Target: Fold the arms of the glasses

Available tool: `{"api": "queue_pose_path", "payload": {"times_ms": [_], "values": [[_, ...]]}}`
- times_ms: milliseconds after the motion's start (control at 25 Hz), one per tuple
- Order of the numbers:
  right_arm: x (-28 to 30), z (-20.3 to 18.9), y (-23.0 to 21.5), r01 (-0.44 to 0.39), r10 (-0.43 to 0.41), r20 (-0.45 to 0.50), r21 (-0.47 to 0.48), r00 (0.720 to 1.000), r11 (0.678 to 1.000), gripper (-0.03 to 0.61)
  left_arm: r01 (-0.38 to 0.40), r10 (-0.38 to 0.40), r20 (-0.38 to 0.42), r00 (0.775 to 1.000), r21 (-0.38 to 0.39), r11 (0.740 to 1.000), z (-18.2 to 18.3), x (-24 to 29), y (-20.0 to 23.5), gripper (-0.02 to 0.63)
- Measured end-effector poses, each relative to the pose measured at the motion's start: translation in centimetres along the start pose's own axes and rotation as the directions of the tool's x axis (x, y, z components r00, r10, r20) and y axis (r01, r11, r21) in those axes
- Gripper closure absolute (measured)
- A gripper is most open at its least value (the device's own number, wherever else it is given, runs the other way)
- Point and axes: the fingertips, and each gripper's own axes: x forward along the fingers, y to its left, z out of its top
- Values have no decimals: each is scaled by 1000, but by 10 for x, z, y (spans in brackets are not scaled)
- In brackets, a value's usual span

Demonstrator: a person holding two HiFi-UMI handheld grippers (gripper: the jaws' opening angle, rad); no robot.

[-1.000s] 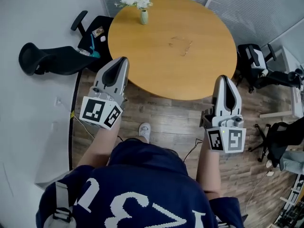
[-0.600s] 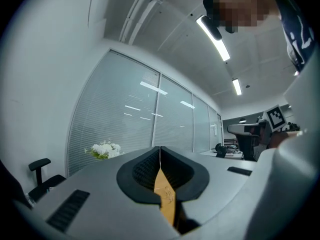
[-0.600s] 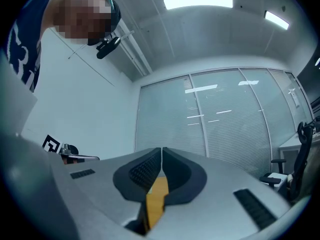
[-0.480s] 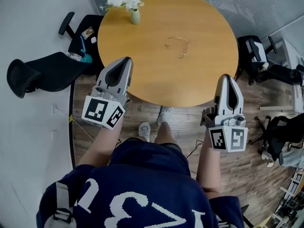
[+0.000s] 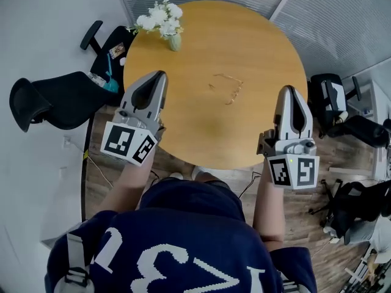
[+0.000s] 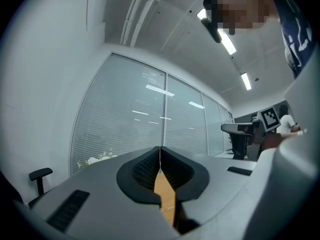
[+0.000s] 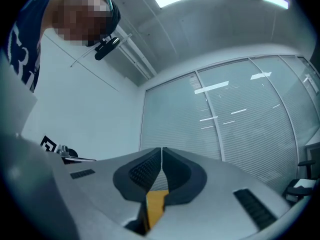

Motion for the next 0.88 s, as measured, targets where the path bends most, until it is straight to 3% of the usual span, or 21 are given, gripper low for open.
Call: {"api": "queue_pose_path", "payload": {"times_ms": [120, 280, 440, 640, 760, 880], "values": [[22, -10, -21, -36, 36, -11, 18, 999, 999, 548, -34, 34, -5, 999, 34, 999, -4, 22, 1, 597], [45, -28, -45, -47, 49, -39, 48, 998, 998, 548, -47, 48, -21, 999, 18, 999, -15, 46, 3, 597], [60, -50, -55, -35, 41, -86, 72, 995, 997, 548, -26, 25, -50, 998, -14, 1000, -32, 67, 8, 597], [70, -80, -68, 41, -25, -153, 105, 988, 994, 548, 44, -49, -82, 995, -71, 996, -57, 95, 14, 597], [72, -111, -75, 81, -44, -238, 148, 970, 986, 548, 73, -81, -99, 992, -82, 994, -72, 107, 18, 597], [69, -154, -83, 121, -40, -379, 194, 925, 974, 548, 85, -98, -134, 986, -101, 991, -93, 113, 22, 597]]}}
